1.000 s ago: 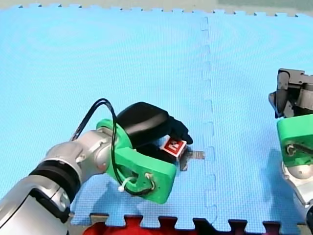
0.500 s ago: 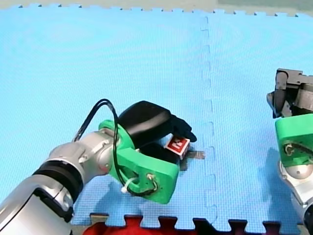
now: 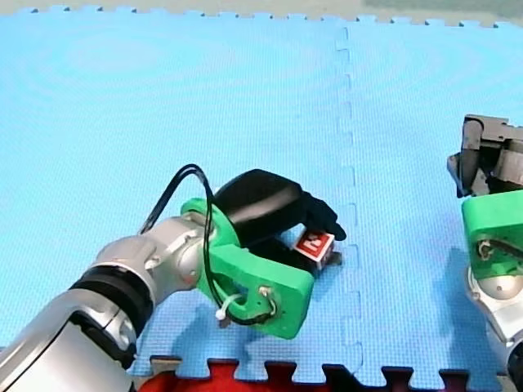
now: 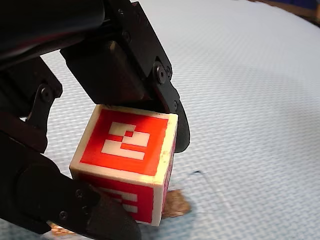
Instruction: Stack cube left
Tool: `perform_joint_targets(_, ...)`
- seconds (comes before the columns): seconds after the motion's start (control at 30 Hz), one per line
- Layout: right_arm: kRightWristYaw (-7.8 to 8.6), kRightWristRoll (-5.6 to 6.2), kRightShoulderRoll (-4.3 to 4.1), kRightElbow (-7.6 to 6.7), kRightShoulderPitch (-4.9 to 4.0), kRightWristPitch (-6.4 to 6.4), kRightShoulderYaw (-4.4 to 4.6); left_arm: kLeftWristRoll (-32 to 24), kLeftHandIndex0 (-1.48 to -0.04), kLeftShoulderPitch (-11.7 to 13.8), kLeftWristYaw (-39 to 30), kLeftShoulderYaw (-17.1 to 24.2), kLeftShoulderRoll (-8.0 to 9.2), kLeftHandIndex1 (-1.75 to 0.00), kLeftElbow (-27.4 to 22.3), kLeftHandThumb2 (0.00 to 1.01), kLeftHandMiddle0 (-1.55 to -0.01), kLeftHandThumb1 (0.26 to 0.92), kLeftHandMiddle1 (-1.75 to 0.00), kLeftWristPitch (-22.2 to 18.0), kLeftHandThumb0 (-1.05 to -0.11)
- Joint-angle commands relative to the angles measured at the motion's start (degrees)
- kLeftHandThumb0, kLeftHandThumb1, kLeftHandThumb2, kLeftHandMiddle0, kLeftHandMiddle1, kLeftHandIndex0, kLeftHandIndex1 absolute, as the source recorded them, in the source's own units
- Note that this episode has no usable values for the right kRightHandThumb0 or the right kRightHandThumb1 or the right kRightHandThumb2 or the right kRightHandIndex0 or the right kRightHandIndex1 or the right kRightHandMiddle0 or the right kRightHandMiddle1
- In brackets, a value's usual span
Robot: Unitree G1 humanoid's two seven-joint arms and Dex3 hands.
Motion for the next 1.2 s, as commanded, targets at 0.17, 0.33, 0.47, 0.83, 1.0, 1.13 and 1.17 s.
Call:
perform_joint_targets(0.17, -0.52, 0.0, -0.21, -0.29, 0.12, -0.3, -0.12, -0.5, -1.08, 0.2, -0.2, 0.3, -0.47, 0.0, 1.0, 0.0, -1.13, 0.869, -0.73, -0.2, -0.483)
perform_joint_targets(0.33, -0.92, -0.26, -0.12, -0.45, 0.25, -0.23, 0.06, 0.1, -1.07, 0.6, 0.1, -0.3, -1.52, 0.0, 1.6, 0.0, -1.11, 0.876, -0.69, 0.6, -0.487)
perform_joint_targets(0.47, -0.99, -0.23, -0.31, -0.85, 0.53, -0.28, -0.01, 0.8, -1.08, 0.3, -0.2, -1.2, -1.65, 0.0, 2.0, 0.0, -1.11, 0.88, -0.67, 0.7, -0.488)
perform_joint_targets(0.83, -1.39, -0.55, -0.72, -1.08, 1.12, -0.52, 0.06, -0.5, -1.09, 0.7, -1.7, -0.7, -1.42, -0.01, 1.9, 0.0, -1.19, 0.868, -0.42, 0.0, -0.439)
perform_joint_targets(1.0, -1.16, -0.39, -0.89, -1.09, 1.5, -0.86, -0.04, -0.9, -1.09, 0.8, -2.3, -0.6, -1.77, 0.0, 1.7, 0.0, -1.2, 0.871, -0.4, 0.5, -0.437)
perform_joint_targets(1.13, -1.06, -0.37, -1.1, -1.22, 1.81, -1.05, -0.11, -0.7, -1.09, 0.8, -2.0, -1.1, -2.0, 0.0, 1.5, 0.0, -1.17, 0.876, -0.38, 1.0, -0.443)
perform_joint_targets(1.17, -1.04, -0.37, -1.16, -1.27, 1.9, -1.1, -0.13, -0.5, -1.09, 0.8, -1.9, -1.2, -2.07, 0.0, 1.4, 0.0, -1.16, 0.876, -0.37, 1.1, -0.444)
